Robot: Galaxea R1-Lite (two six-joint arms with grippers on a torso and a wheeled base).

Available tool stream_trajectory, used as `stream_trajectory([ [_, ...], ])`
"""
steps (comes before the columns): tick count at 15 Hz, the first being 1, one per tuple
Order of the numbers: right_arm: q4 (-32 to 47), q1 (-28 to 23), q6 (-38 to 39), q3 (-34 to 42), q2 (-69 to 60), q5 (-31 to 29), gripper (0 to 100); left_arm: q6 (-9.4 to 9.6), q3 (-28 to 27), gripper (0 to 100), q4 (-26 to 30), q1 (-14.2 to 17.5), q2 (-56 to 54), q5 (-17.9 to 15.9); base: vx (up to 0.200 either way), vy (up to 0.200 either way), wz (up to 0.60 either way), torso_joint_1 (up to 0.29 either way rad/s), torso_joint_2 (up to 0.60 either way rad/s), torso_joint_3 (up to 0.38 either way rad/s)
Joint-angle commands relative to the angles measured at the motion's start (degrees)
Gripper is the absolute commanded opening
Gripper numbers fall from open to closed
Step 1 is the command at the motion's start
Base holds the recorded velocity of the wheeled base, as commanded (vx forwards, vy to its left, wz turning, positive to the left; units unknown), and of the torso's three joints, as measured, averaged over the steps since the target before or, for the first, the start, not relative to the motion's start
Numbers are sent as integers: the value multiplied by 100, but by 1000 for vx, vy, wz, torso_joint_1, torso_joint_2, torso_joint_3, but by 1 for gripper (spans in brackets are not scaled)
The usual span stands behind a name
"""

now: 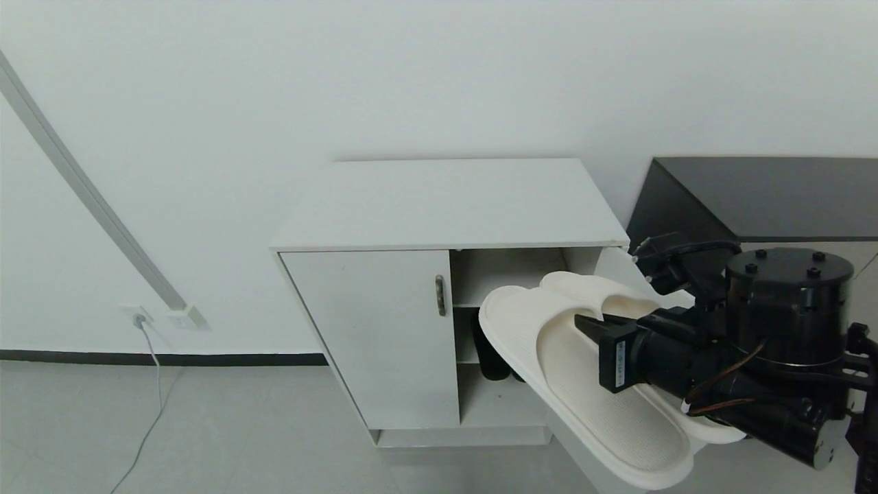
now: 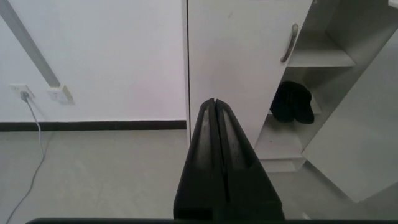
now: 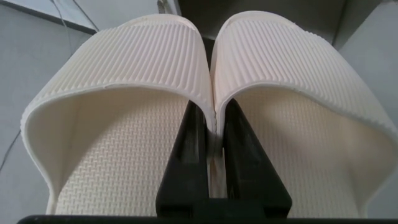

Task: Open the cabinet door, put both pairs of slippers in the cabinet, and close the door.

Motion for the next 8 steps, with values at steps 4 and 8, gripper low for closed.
stream_trajectory([
  [4, -93, -12, -1, 54, 150, -3, 0, -2, 0, 0, -1, 0, 7, 1, 0, 0, 0, -220, 526, 297],
  [8, -93, -12, -10, 89, 159, -3, 0, -2, 0, 0, -1, 0, 7, 1, 0, 0, 0, -221, 542, 311],
])
